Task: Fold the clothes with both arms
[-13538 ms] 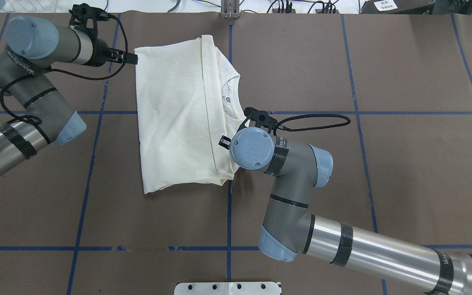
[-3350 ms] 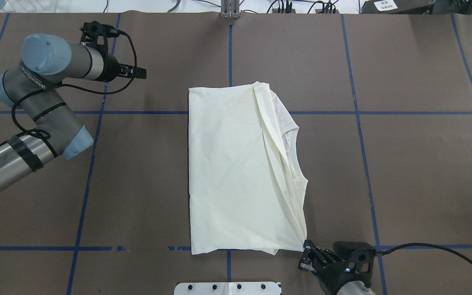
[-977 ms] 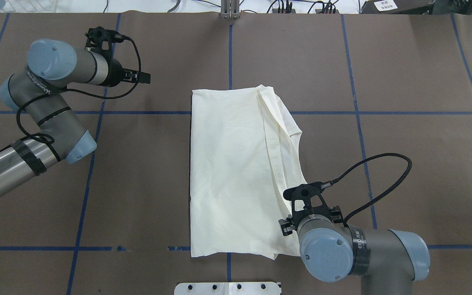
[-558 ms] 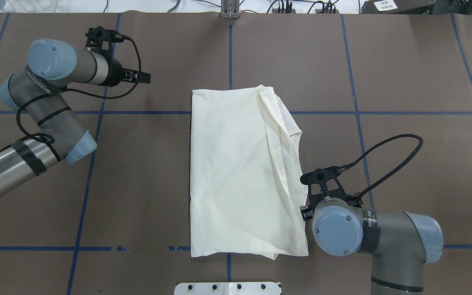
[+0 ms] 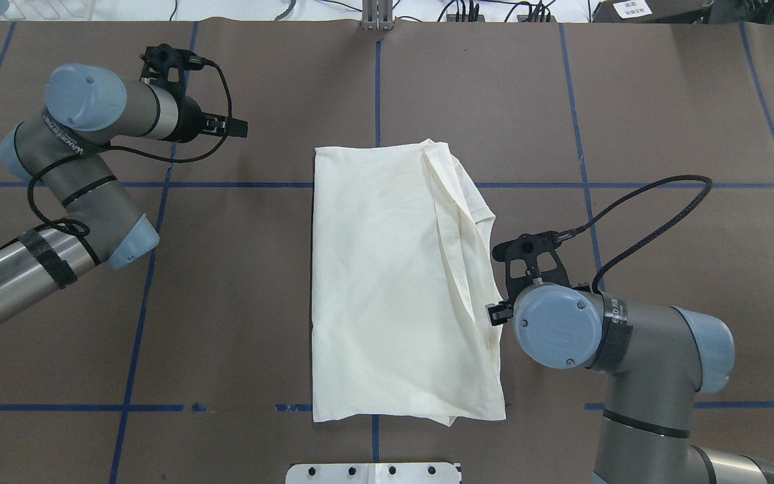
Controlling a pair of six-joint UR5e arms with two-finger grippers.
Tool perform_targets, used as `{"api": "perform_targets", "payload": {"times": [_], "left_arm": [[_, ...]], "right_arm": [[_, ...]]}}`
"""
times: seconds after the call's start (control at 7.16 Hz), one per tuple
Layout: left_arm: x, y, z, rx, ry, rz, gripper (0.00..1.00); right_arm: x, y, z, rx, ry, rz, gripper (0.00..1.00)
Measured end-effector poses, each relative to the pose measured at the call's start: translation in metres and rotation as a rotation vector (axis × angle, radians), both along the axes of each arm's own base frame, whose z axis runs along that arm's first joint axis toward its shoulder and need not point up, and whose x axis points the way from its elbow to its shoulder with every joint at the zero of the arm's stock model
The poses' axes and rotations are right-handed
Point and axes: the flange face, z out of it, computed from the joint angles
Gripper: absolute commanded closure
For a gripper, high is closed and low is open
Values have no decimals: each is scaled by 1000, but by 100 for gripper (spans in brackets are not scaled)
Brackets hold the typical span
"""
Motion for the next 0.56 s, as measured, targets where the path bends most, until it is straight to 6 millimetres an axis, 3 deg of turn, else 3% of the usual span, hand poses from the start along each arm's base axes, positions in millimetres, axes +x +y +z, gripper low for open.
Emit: {"api": "perform_targets", "payload": {"times": [0.28, 0.56], "left_arm": [[1, 1, 0, 0, 0, 2, 0], [2, 2, 0, 0, 1, 3, 0]], "right_arm": [[-32, -18, -39, 6, -56, 16, 0], [-60, -28, -31, 5, -55, 17, 0]]}}
